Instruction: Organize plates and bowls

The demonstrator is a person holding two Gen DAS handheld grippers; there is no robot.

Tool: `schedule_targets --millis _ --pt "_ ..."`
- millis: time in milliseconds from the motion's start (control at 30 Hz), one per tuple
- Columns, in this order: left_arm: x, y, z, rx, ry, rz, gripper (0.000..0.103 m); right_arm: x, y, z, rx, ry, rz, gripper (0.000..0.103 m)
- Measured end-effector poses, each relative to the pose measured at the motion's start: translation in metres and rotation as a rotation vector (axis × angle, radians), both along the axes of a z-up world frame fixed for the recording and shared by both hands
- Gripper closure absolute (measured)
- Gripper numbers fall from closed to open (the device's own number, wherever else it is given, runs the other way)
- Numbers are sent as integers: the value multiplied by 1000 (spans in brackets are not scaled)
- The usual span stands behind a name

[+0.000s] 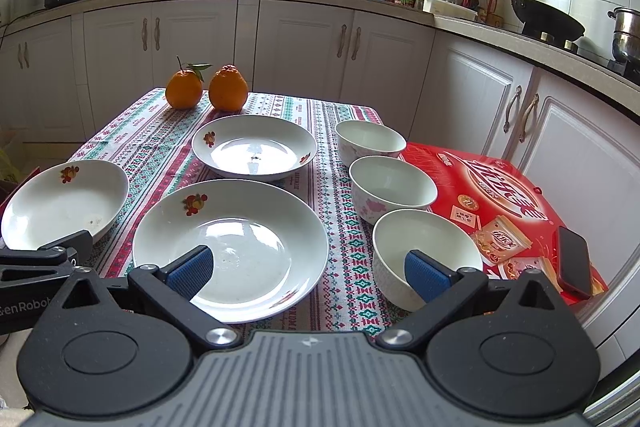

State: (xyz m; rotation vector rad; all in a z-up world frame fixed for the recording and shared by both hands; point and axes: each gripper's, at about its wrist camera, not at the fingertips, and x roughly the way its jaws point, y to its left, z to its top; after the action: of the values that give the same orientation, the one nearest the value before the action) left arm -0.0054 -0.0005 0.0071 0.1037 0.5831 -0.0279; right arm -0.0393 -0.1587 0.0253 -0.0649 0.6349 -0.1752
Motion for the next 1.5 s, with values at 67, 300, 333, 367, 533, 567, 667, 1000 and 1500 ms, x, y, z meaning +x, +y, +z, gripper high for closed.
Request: schedule_targets --millis 67,300,333,367,533,567,667,1000,1500 --pt "0 0 0 0 0 0 1 0 0 1 -1 0 0 0" --pt "0 0 0 0 0 0 1 0 0 0 -1 -1 -1 0" --pt "0 0 0 0 0 0 1 0 0 0 0 0 0 0" --pt "0 0 0 0 0 0 1 0 -1 1 0 0 0 0" --pt "0 0 0 0 0 0 1 0 0 1 -3 -2 0 0" --pt "0 0 0 0 0 0 1 0 0 1 -2 -2 0 0" --pt "0 0 0 0 0 0 1 0 0 0 -2 -1 -1 0" --pt "0 0 0 1 1 0 1 0 0 1 -3 1 1 0" --pt "13 19 4 0 -45 -58 1 18 -3 20 4 -82 132 0"
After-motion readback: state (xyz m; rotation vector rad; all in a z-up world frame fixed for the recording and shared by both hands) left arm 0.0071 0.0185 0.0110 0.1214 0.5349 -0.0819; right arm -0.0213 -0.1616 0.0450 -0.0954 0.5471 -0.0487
